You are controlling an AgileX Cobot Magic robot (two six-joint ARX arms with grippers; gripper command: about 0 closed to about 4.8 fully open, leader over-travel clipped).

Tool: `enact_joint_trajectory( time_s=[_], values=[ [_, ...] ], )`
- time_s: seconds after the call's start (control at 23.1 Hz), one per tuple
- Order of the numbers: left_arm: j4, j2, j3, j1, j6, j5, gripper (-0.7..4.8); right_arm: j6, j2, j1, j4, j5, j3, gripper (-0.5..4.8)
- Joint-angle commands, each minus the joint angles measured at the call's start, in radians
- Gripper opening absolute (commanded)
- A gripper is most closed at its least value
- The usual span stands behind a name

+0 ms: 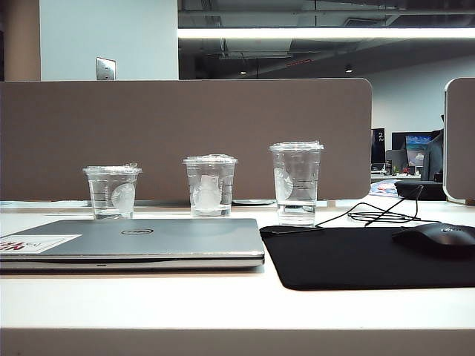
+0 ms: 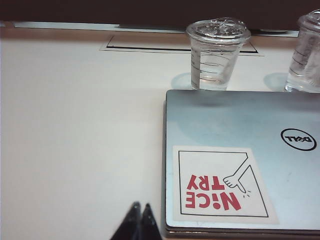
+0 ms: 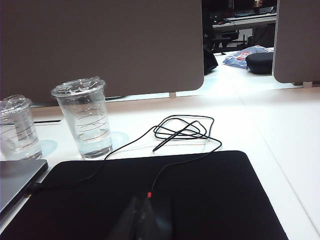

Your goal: Pick up the coffee cup on the right and place it on the right side of the laptop.

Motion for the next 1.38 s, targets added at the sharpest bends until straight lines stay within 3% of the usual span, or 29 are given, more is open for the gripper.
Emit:
enact_joint_trajectory(
  time_s=[0.04,0.48,0.69,0.73,0.82,0.99,1.12,1.3,1.38],
  values=[
    [-0.003,0.0,0.003,0.001,0.004,0.004,-0.05,0.003,-0.002,0.001,0.024,0.002,-0.005,-0.05],
    [-0.003,0.0,0.003,-0.02,0.004,-0.005,-0.05,0.004,-0.002,0.002,0.025,0.0,-0.005,-0.05],
    [-0.003,0.0,0.003,-0.211,0.004,-0.006,-0.05,0.172,-0.002,0.002,0.025,-0.002,-0.005,-0.05],
    [-0.003,0.0,0.003,-0.283,0.004,-0.006,-0.05,0.213,-0.002,0.002,0.024,-0.012,-0.005,-0.05],
    [-0.002,0.0,0.003,-0.365,0.004,0.002,-0.05,0.215,-0.002,0.002,0.026,-0.049,-0.004,-0.05],
    [-0.002,0.0,0.003,-0.473,0.004,0.001,-0.05,0.252,-0.002,0.003,0.037,-0.122,0.0,-0.05],
    [-0.003,0.0,0.003,-0.515,0.004,0.001,-0.05,0.369,-0.002,0.003,0.037,-0.124,0.0,-0.04],
    [-0.003,0.0,0.003,-0.523,0.004,0.003,-0.05,0.389,0.004,0.003,0.039,-0.225,0.038,0.57],
    [-0.002,0.0,0.003,-0.523,0.004,0.003,-0.05,0.335,0.038,0.002,0.051,-0.158,0.097,1.73]
  ],
)
